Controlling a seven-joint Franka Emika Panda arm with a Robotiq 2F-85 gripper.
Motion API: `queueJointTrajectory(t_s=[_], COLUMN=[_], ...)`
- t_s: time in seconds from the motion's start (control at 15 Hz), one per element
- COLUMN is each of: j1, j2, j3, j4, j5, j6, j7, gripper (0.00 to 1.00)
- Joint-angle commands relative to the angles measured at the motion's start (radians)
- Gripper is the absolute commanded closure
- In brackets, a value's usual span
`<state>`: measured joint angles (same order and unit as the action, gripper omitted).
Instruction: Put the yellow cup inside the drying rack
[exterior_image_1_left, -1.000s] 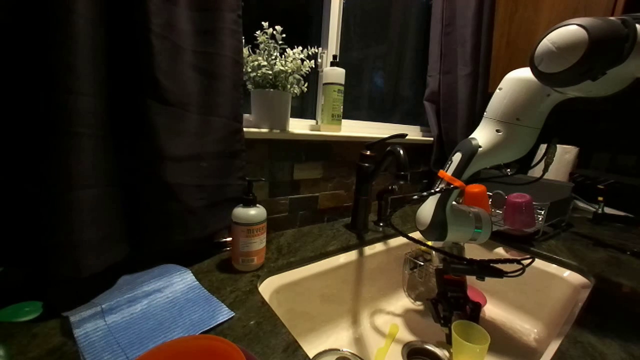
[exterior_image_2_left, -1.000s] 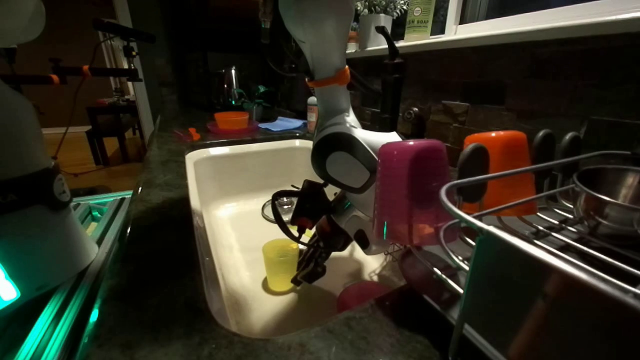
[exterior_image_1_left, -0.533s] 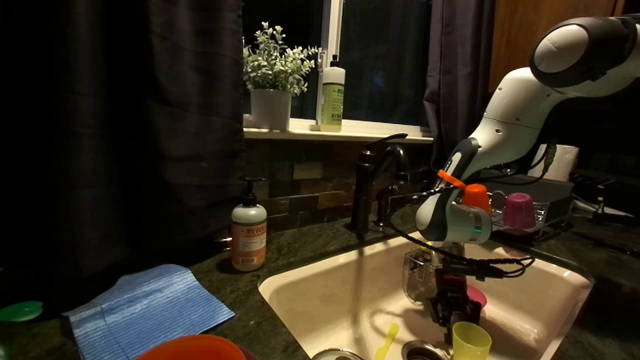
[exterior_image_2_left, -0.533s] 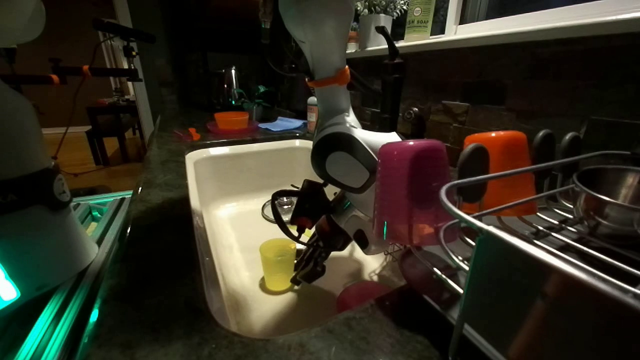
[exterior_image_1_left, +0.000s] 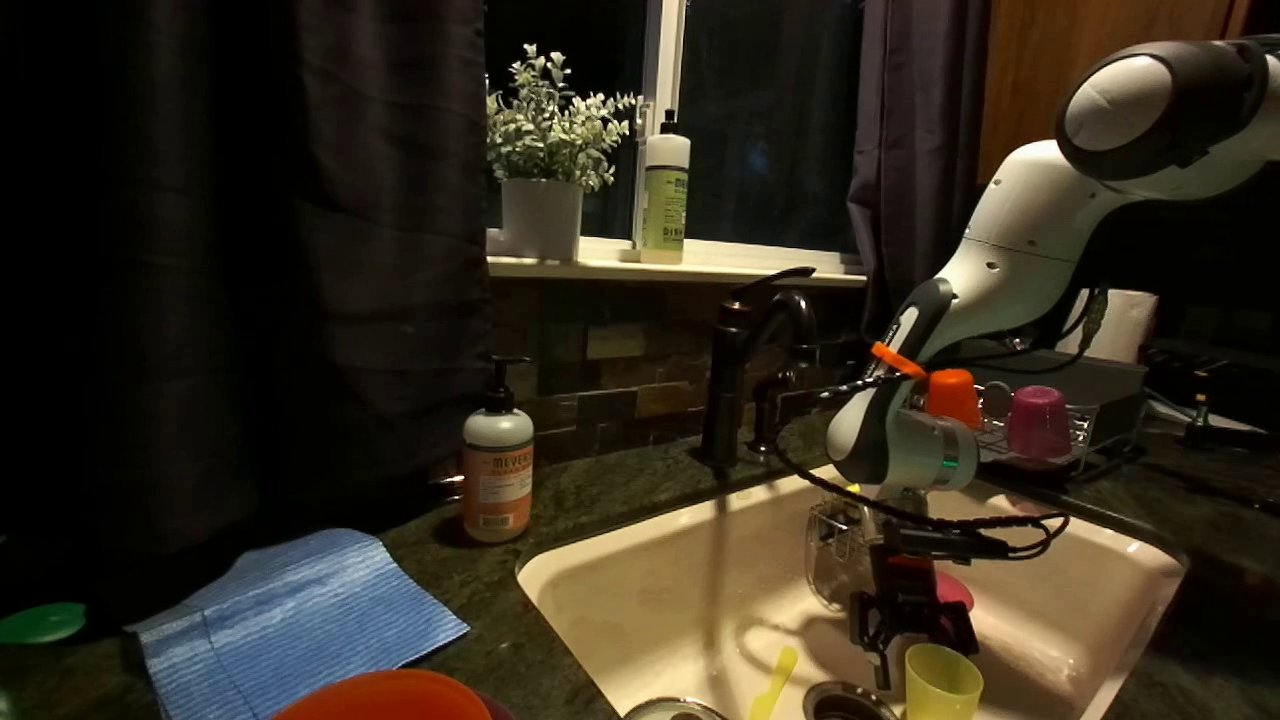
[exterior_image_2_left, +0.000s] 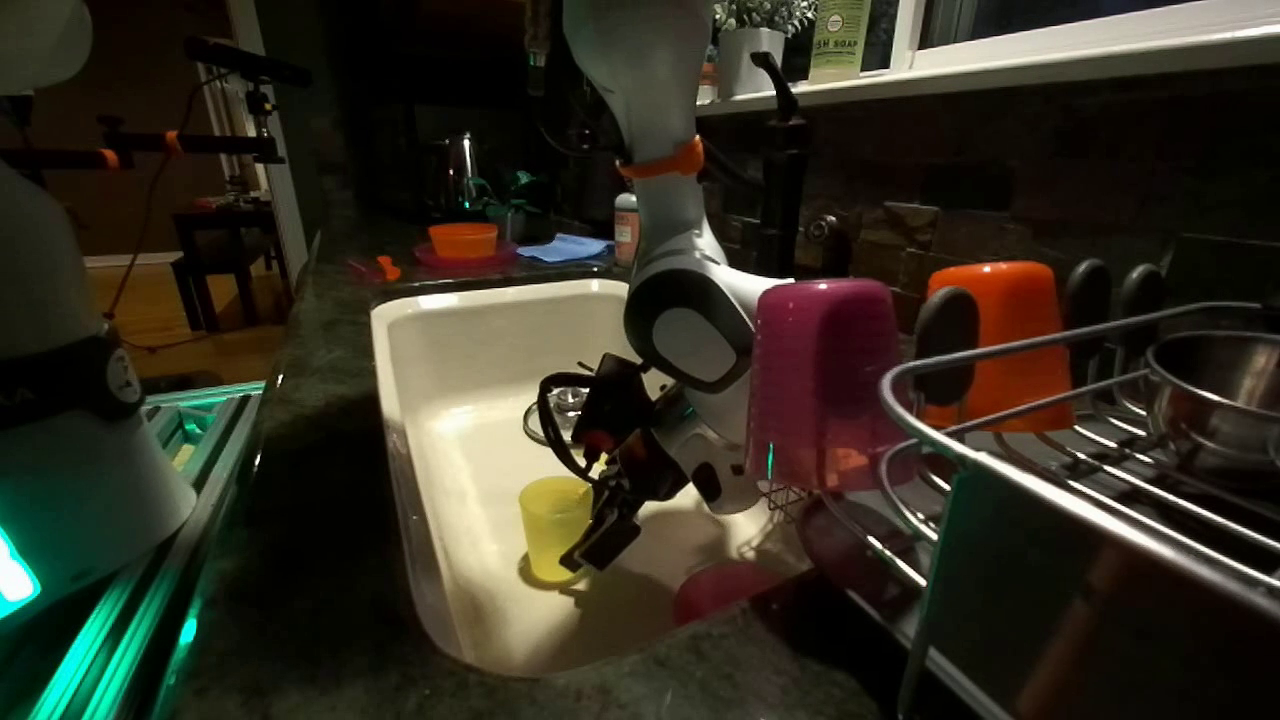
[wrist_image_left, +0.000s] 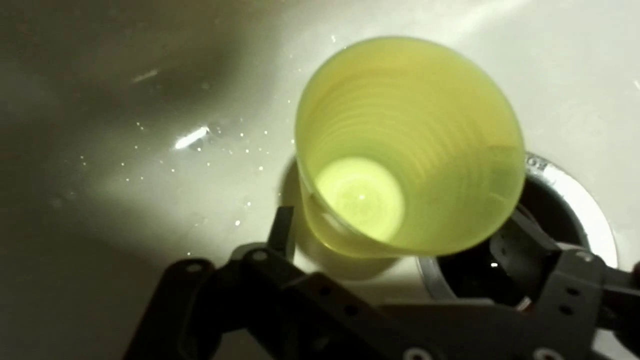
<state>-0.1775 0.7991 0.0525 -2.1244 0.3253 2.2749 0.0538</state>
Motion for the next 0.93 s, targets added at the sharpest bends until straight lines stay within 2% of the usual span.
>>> queueJointTrajectory(t_s=[0.0, 0.13, 0.27, 0.33, 0.47, 0.53, 0.87], j1=[0.005, 0.004, 0.004, 0.003, 0.001, 0.0, -0.003], j2=[0.039, 0.049, 0.057, 0.061, 0.066, 0.066, 0.061], j3=[-0.006, -0.006, -0.007, -0.006, -0.007, -0.007, -0.004], j4=[0.04, 0.049, 0.057, 0.061, 0.068, 0.07, 0.074], j5=[0.014, 0.014, 0.015, 0.016, 0.019, 0.019, 0.024], j6=[-0.061, -0.088, -0.106, -0.114, -0.123, -0.13, -0.142], j7=[-0.013, -0.017, -0.018, -0.02, -0.023, -0.024, -0.031], gripper=[0.0, 0.02, 0.16, 0.31, 0.49, 0.53, 0.53])
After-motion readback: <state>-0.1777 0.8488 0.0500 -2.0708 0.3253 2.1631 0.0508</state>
